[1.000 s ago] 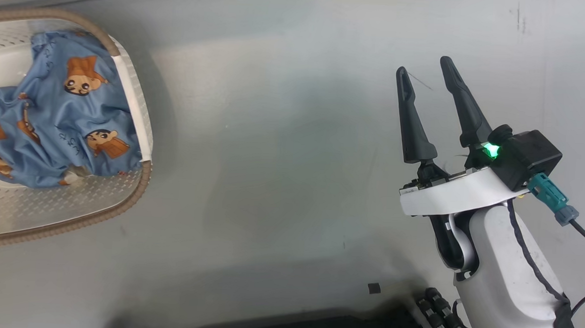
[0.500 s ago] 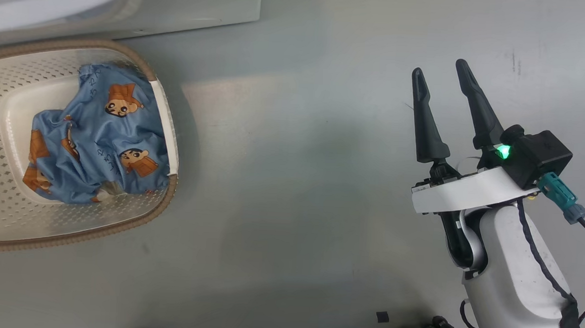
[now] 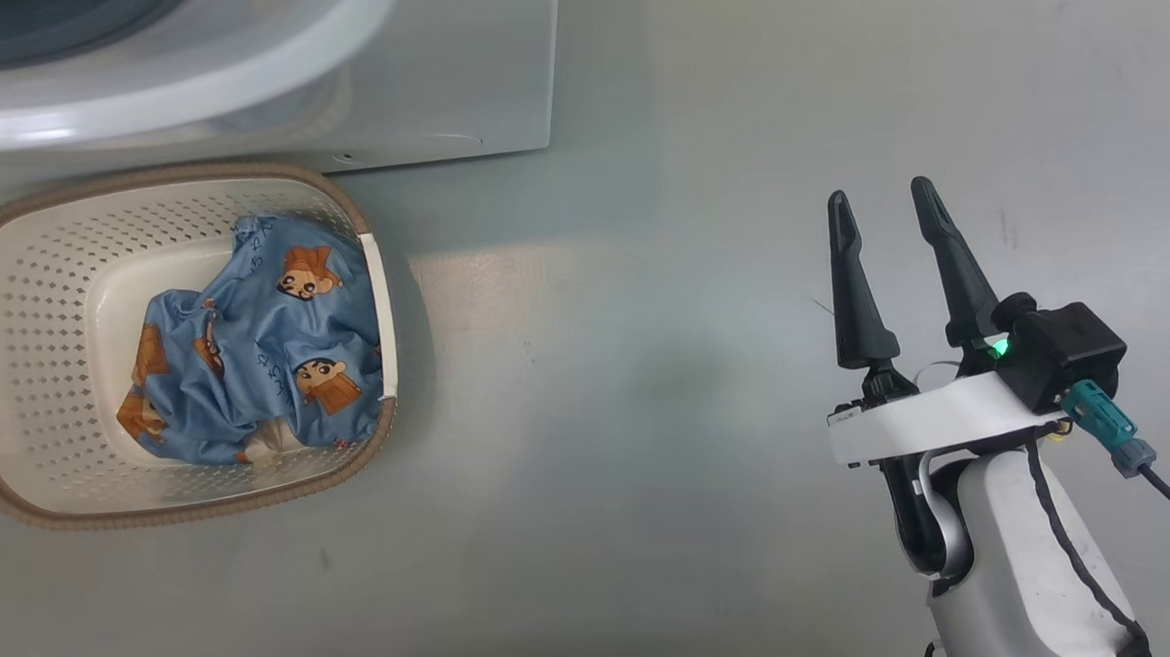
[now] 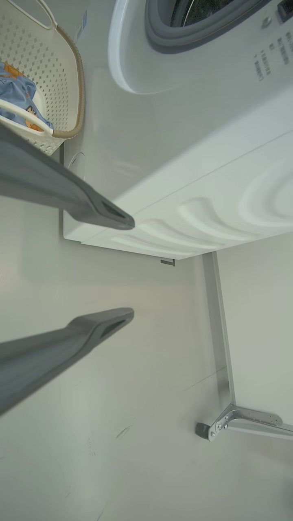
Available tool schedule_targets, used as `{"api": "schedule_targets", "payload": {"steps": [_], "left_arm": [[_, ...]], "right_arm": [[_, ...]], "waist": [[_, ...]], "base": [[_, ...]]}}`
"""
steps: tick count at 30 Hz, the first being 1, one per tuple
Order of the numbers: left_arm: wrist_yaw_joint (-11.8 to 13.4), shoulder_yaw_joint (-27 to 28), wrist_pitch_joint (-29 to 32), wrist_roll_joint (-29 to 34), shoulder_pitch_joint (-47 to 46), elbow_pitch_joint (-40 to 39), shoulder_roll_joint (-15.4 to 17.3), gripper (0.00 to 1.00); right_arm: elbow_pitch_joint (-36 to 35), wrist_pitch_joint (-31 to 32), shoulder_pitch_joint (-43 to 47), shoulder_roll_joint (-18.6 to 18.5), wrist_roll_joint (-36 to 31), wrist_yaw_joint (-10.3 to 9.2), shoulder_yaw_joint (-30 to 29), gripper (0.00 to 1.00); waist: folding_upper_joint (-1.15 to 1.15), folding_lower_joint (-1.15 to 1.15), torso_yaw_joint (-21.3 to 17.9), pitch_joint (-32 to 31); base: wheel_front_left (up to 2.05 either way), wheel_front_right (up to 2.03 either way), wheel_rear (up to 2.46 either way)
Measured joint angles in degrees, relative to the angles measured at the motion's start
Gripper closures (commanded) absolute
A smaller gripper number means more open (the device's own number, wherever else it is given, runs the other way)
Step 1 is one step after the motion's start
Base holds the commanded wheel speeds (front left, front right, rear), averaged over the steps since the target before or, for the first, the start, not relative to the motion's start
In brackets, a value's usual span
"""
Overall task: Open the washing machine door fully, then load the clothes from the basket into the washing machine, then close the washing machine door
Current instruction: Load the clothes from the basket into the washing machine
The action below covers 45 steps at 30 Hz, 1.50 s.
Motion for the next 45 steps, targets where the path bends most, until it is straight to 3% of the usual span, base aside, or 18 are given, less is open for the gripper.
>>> {"api": "schedule_targets", "payload": {"steps": [16, 23, 45], "left_arm": [[0.0, 7.46, 0.0, 5.06, 19.31, -8.14, -6.2, 0.0], [0.0, 8.67, 0.0, 7.7, 26.75, -10.65, -9.43, 0.0], [0.0, 10.49, 0.03, 15.24, 46.67, -20.38, -15.27, 0.0]], "right_arm": [[2.25, 0.0, 6.25, 0.05, 0.0, 0.57, -0.83, 0.0], [3.1, 0.01, 8.55, 0.08, 0.0, 0.59, -0.89, 0.0], [3.69, 0.01, 15.72, 0.16, -0.05, 1.16, -1.54, 0.0]], "waist": [[0.0, 0.0, 0.28, -12.3], [0.0, 0.0, 0.27, -16.96], [0.0, 0.0, 1.16, -30.43]], "base": [[0.0, 0.0, 0.0], [0.0, 0.0, 0.0], [0.0, 0.0, 0.0]]}}
